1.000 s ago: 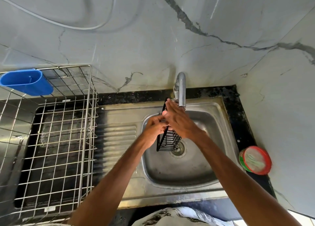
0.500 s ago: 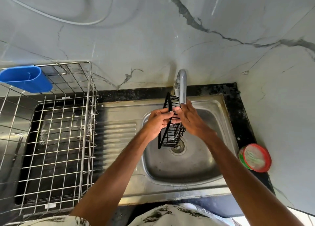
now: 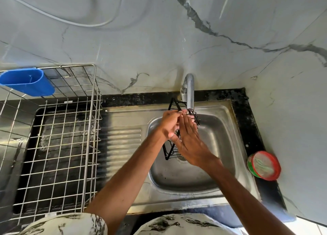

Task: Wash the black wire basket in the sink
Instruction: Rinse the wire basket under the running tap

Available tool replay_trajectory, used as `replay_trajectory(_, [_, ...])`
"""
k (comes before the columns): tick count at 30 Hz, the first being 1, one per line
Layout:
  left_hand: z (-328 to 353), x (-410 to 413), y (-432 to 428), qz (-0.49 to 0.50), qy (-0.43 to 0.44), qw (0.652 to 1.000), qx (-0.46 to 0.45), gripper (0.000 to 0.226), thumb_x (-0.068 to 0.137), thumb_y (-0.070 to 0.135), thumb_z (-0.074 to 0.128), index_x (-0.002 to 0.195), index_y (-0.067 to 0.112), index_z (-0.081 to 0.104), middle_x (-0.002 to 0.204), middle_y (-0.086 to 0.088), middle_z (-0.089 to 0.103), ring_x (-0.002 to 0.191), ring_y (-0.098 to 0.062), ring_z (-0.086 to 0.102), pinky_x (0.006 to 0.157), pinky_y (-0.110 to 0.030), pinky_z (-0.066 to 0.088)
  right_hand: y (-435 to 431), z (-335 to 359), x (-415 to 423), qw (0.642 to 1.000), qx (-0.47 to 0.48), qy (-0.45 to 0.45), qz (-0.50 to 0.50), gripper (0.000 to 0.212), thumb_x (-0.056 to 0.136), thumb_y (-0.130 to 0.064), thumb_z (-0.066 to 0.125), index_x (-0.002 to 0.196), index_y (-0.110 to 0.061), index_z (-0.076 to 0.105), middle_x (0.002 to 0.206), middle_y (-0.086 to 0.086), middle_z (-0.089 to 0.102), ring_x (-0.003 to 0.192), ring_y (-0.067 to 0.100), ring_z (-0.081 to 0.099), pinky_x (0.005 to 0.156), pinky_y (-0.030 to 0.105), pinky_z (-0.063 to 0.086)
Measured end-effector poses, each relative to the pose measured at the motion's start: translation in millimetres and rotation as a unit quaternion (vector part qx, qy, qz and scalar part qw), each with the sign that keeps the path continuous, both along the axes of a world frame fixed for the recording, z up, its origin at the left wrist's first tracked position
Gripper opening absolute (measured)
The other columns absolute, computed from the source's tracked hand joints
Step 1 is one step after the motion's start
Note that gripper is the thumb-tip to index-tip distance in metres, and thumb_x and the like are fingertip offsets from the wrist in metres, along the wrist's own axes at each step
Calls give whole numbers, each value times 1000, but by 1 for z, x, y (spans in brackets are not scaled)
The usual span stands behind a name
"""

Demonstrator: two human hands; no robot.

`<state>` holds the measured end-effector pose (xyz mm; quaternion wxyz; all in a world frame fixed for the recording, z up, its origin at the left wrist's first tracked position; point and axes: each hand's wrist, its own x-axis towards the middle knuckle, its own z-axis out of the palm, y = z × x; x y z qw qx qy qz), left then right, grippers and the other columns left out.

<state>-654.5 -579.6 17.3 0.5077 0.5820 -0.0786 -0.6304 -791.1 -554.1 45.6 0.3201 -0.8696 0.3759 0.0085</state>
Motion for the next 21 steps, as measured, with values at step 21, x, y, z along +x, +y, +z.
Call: replay_trajectory(21, [14, -8, -5, 143, 53, 985, 76, 14, 106, 7, 51, 103, 10, 65, 110, -20, 77, 98, -28, 76, 79, -34, 61, -12, -18, -14, 994, -96, 27, 35, 72, 105, -60, 11, 161, -18, -5, 168, -1, -13, 153, 11, -20, 127, 37, -2])
